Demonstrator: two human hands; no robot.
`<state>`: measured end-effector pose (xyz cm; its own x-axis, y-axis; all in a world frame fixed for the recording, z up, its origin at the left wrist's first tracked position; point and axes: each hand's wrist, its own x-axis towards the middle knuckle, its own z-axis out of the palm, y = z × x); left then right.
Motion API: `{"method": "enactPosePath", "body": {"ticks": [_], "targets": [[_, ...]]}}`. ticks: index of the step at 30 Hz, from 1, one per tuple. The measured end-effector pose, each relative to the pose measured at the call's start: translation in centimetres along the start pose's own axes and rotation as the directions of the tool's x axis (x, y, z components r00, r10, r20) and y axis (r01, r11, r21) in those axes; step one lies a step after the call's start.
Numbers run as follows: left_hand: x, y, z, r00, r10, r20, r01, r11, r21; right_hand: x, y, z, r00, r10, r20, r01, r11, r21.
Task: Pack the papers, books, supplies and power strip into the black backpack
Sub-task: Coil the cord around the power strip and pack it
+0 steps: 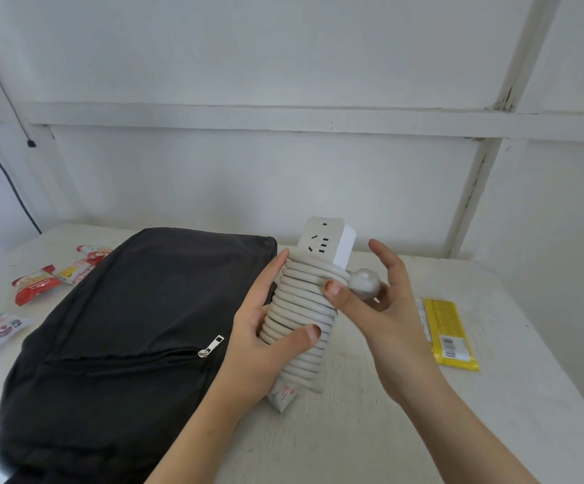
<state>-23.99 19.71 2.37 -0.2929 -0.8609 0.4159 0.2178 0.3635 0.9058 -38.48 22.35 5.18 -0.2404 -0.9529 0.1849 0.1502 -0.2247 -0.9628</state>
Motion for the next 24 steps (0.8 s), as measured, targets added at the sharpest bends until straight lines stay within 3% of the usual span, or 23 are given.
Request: {"method": "enactPosePath", "body": {"ticks": [5, 24], "targets": [[-0.6, -0.2, -0.3, 0.998, 0.030, -0.056, -0.029, 0.999, 0.015, 0.1, 0.5, 1.5, 0.998, 0.017, 0.059, -0.022, 0.996, 0.083], [-3.5, -0.6, -4.6, 0.979, 0.047, -0.197, -0.014, 0.986, 0.165, 0.8, 2.4, 5.9, 0.953, -0.136, 0.272, 0.144, 0.989, -0.012]]}}
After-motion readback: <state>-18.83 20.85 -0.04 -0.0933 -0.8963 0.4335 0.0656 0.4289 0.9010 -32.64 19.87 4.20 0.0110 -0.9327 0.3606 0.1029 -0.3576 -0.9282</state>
